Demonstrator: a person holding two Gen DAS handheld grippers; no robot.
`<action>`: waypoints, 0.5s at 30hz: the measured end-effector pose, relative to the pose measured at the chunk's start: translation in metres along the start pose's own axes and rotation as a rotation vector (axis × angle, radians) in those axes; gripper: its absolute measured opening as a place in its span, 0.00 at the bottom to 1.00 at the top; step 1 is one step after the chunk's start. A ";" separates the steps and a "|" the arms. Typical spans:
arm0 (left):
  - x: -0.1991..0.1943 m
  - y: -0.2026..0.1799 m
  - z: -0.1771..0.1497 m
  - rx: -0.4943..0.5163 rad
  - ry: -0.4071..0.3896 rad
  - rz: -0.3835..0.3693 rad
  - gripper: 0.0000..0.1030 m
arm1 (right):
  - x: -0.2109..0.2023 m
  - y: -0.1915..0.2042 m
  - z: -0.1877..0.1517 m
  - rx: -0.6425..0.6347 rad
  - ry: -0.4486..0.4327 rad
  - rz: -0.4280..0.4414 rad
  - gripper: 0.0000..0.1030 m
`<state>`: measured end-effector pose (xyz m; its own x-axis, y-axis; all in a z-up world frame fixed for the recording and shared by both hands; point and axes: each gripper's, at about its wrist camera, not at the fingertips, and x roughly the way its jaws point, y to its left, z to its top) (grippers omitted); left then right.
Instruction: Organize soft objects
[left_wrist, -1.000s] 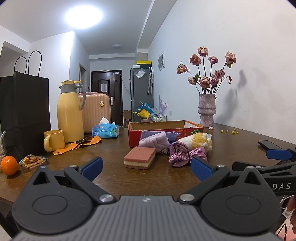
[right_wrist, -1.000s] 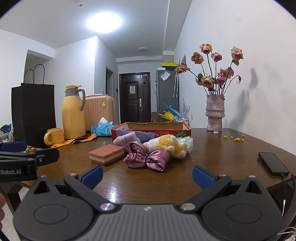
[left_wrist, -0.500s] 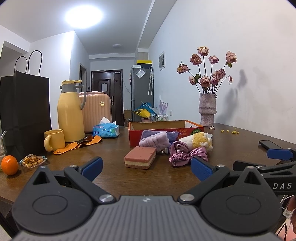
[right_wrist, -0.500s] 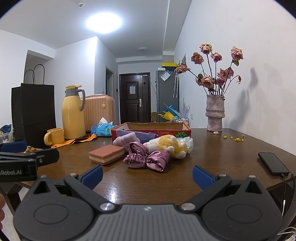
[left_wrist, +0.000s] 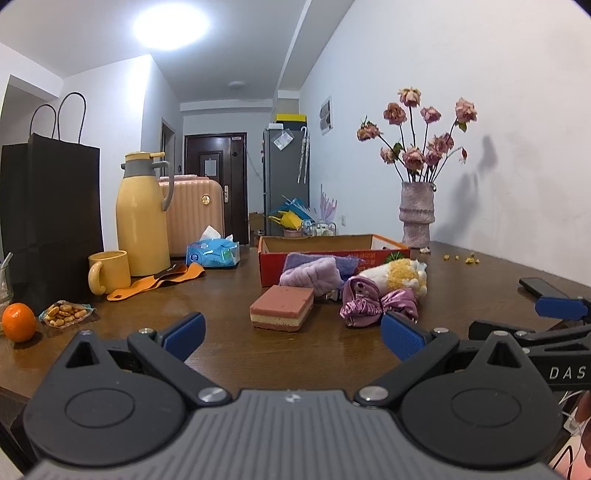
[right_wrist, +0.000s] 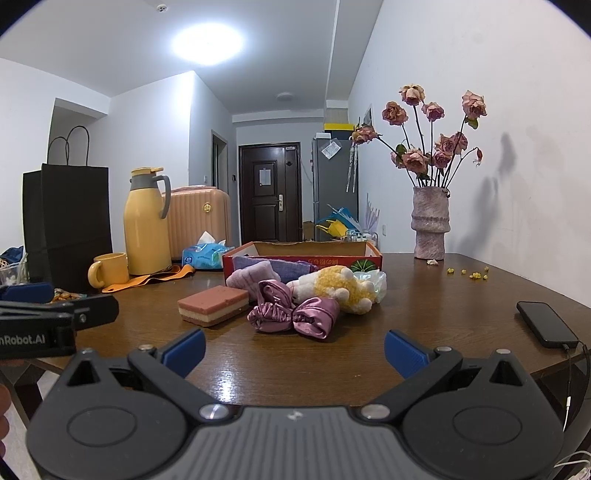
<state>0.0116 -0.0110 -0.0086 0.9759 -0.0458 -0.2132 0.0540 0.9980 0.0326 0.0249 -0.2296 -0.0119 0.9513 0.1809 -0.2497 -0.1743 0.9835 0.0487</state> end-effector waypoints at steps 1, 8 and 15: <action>0.002 0.000 0.000 0.004 0.003 0.003 1.00 | 0.002 0.000 0.001 -0.001 0.000 0.000 1.00; 0.045 0.012 0.007 -0.037 0.038 0.005 1.00 | 0.029 -0.006 0.011 -0.010 -0.020 -0.002 1.00; 0.110 0.003 0.021 -0.050 0.069 -0.102 1.00 | 0.093 -0.037 0.024 0.020 0.046 0.034 1.00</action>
<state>0.1238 -0.0137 -0.0114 0.9490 -0.1455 -0.2796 0.1398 0.9894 -0.0405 0.1256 -0.2491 -0.0137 0.9321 0.2147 -0.2917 -0.2007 0.9766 0.0775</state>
